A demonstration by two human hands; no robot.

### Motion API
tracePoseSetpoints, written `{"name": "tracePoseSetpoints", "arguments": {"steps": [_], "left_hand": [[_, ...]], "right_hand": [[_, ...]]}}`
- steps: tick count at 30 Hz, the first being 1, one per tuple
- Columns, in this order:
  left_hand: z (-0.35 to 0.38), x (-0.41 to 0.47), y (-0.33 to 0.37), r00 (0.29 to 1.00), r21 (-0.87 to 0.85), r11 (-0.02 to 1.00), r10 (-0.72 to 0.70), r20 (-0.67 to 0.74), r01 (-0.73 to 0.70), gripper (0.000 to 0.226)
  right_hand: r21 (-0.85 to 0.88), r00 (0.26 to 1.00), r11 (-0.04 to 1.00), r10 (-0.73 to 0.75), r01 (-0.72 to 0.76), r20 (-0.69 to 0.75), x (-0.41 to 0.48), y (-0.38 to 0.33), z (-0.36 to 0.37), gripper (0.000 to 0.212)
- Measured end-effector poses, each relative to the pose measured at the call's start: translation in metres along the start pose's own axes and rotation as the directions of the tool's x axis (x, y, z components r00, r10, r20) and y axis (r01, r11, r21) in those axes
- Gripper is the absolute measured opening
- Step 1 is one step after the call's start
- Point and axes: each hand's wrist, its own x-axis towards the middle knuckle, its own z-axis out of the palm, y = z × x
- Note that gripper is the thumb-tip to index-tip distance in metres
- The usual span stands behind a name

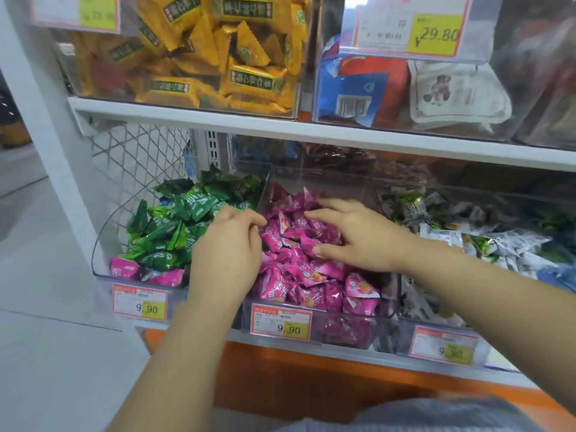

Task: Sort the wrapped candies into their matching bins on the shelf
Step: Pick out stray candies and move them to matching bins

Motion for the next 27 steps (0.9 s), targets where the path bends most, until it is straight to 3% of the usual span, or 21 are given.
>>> {"name": "tracePoseSetpoints", "arguments": {"steps": [6, 11, 16, 27], "left_hand": [[0.007, -0.001, -0.011, 0.997, -0.081, 0.995, 0.051, -0.066, -0.057, 0.017], [-0.003, 0.015, -0.016, 0.993, -0.101, 0.988, 0.115, -0.012, -0.116, 0.018], [-0.02, 0.03, -0.025, 0.964, -0.11, 0.962, 0.259, 0.062, -0.251, 0.019], [-0.063, 0.028, -0.098, 0.953, -0.024, 0.953, 0.302, -0.03, -0.302, 0.023]], "right_hand": [[0.121, 0.973, 0.985, -0.099, 0.126, -0.207, -0.001, -0.025, -0.004, 0.032], [0.215, 0.943, 0.953, -0.143, 0.213, -0.302, 0.026, -0.046, 0.008, 0.023], [0.264, 0.943, 0.938, -0.137, 0.222, -0.305, 0.05, -0.057, 0.021, 0.022], [0.214, 0.953, 0.97, -0.044, 0.112, -0.3, 0.054, -0.072, 0.018, 0.02]]}}
